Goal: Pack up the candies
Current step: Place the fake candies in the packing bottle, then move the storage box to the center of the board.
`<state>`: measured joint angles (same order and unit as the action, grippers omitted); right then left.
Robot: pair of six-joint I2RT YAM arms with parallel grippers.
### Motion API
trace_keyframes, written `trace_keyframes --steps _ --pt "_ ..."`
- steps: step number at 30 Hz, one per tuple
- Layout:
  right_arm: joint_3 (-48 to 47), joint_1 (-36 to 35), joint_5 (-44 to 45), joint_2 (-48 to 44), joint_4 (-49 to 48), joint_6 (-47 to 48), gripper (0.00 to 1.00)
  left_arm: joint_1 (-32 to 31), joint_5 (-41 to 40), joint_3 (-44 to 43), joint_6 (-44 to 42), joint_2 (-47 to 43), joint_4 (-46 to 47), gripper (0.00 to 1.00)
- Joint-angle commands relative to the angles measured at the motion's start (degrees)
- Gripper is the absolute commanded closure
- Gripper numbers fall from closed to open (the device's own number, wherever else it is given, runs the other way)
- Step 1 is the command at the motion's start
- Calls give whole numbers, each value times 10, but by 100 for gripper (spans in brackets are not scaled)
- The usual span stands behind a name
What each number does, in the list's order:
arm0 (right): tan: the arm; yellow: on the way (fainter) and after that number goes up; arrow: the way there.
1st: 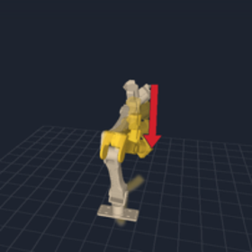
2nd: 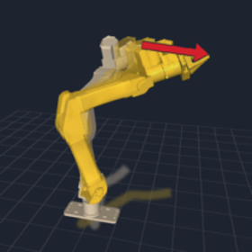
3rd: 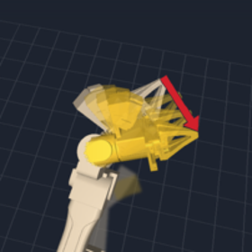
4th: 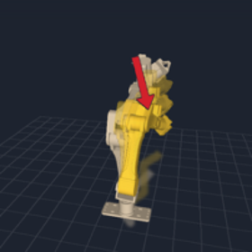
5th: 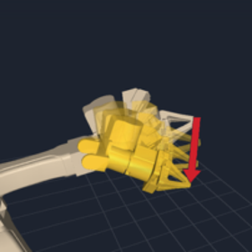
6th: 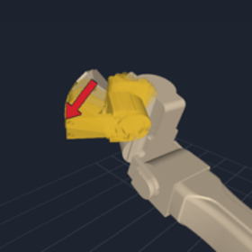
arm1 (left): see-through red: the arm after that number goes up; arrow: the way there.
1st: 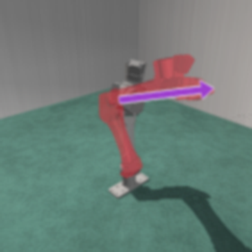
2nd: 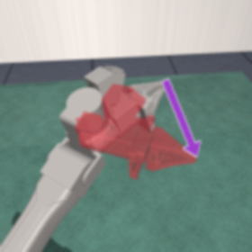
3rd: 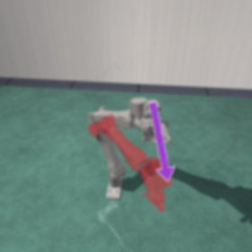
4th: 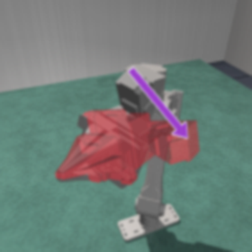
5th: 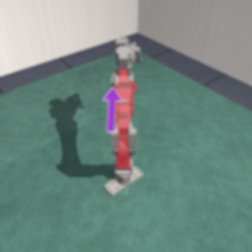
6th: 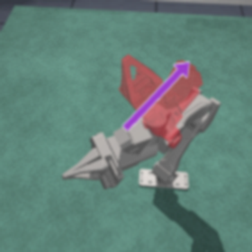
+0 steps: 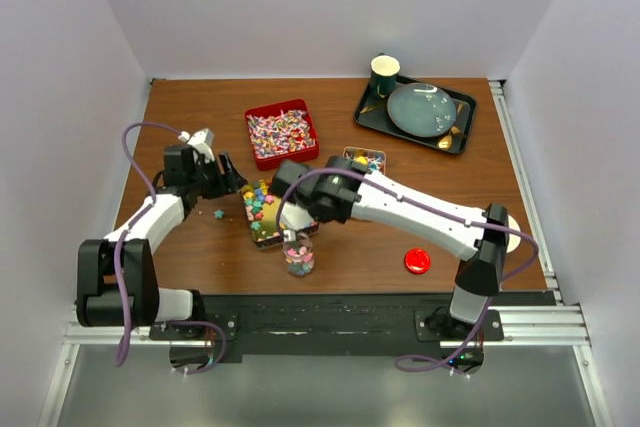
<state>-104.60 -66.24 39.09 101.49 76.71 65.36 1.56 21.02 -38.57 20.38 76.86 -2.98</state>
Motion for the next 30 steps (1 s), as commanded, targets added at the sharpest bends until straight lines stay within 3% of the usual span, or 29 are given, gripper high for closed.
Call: trace_keyframes --steps 1,5,12,15,16,21,30 --pt "-60 90 -67 -2 115 -83 100 -27 -11 -12 -13 22 -24 34" --pt "-48 169 -99 2 43 -118 100 -42 -38 -23 -42 50 -64 36" --pt "15 206 -140 -20 -27 -161 100 -39 -91 -87 -80 116 -102 39" --pt "26 218 -156 -24 -30 -175 100 -16 -99 -110 -89 134 -120 38" --pt "26 225 -162 -24 -27 -178 100 23 -92 -114 -97 143 -122 37" --pt "8 251 -195 -7 -23 -190 100 97 -91 -157 -180 179 -136 36" --pt "-10 265 -216 29 -30 -188 100 131 -118 -291 -287 304 -135 35"
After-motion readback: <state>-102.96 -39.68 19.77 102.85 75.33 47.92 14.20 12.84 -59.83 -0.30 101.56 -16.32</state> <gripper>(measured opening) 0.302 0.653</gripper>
